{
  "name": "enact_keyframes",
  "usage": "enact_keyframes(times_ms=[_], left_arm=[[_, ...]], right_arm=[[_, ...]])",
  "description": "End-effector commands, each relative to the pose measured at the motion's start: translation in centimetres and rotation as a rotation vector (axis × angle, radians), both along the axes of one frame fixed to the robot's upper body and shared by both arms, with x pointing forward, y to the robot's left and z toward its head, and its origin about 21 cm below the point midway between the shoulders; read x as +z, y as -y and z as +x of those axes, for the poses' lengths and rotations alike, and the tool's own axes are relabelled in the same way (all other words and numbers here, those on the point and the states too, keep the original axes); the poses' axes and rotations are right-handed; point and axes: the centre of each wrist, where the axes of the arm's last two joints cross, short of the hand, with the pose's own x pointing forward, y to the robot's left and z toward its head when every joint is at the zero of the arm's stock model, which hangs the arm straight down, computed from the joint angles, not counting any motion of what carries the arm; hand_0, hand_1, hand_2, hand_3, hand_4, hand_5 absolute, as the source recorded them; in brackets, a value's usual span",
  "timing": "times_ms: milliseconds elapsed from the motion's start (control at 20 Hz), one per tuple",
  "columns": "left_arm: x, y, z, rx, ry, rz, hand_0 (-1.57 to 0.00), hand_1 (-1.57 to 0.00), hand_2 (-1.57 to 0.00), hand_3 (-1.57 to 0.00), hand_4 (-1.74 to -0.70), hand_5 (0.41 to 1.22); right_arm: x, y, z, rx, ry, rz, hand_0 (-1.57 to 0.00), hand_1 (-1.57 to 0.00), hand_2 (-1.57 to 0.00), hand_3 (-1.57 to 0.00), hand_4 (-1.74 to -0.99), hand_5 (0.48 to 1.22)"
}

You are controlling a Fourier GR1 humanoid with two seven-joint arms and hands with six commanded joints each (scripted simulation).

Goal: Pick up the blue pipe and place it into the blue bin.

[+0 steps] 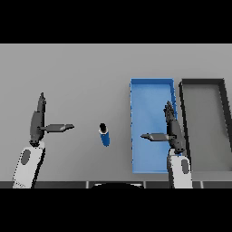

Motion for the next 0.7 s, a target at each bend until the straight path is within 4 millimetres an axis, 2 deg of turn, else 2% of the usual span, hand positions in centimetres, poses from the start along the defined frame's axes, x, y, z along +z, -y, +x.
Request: enact_keyframes(times_ms=[0, 250, 350, 450, 650], left_arm=[[0.0, 0.0, -0.1, -0.001, 0.006, 0.000, 0.00, 0.00, 0.00, 0.00, -1.07, 0.591], [-0.1, 0.2, -1.0, -0.006, 0.018, 0.005, 0.00, 0.00, 0.00, 0.00, -1.07, 0.591], [1.1, -2.0, -1.7, -0.274, 0.002, 0.114, 0.00, 0.00, 0.00, 0.00, -1.07, 0.590], [2.0, -2.9, -1.3, -0.367, -0.029, 0.144, 0.00, 0.00, 0.00, 0.00, -1.08, 0.587], [1.7, -3.1, -1.3, -0.416, -0.059, 0.154, 0.00, 0.00, 0.00, 0.00, -1.08, 0.600]], right_arm=[[0.0, 0.0, -0.1, -0.001, 0.002, 0.000, 0.00, 0.00, 0.00, 0.00, -1.225, 0.617], [-0.1, 0.4, -1.1, -0.005, 0.008, 0.003, 0.00, 0.00, 0.00, 0.00, -1.225, 0.617], [0.3, 1.1, -2.5, 0.097, 0.089, -0.151, 0.00, 0.00, 0.00, 0.00, -1.224, 0.618], [0.7, 1.2, -3.7, 0.132, 0.097, -0.205, 0.00, 0.00, 0.00, 0.00, -1.225, 0.620], [1.4, 1.0, -3.7, 0.131, 0.080, -0.265, 0.00, 0.00, 0.00, 0.00, -1.196, 0.609]])
